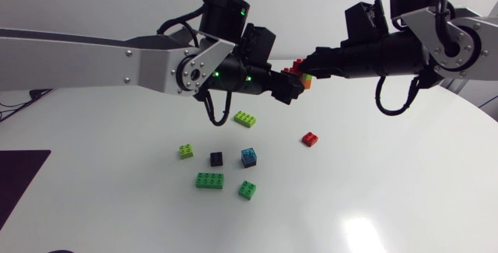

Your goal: Separate the duplo bricks

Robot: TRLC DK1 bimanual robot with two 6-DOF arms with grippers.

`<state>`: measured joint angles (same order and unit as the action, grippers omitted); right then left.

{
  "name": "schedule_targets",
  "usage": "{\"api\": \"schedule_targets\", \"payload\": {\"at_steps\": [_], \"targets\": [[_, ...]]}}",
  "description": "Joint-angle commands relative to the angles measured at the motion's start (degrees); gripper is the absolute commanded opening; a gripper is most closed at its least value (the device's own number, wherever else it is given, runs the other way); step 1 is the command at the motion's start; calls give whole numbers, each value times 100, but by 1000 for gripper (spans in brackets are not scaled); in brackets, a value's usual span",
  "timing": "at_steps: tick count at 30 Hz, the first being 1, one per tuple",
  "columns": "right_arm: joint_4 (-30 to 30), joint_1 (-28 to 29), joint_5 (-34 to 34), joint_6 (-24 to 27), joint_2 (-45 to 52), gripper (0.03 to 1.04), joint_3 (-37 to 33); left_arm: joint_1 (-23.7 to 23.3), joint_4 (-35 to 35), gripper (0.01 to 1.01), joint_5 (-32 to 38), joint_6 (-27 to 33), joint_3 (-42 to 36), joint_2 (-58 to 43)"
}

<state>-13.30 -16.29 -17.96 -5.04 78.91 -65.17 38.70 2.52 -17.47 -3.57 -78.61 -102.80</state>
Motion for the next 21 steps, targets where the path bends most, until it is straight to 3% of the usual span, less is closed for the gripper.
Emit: {"api": "schedule_targets", "payload": {"at_steps": [1, 4, 13, 18, 21], "targets": [[12, -14, 3, -155, -87, 303, -58, 77, -103, 708, 34, -144, 153, -196], [20, -5, 3, -164, -104, 303, -49, 85, -129, 597, 78, -152, 135, -214], [64, 30, -24, -208, -183, 305, -5, 164, -209, 587, 165, -179, 135, -310], [91, 30, -33, -234, -183, 305, 22, 164, -261, 402, 183, -232, 118, -328], [100, 30, -41, -243, -183, 305, 30, 156, -288, 377, 183, -249, 126, -319]]}}
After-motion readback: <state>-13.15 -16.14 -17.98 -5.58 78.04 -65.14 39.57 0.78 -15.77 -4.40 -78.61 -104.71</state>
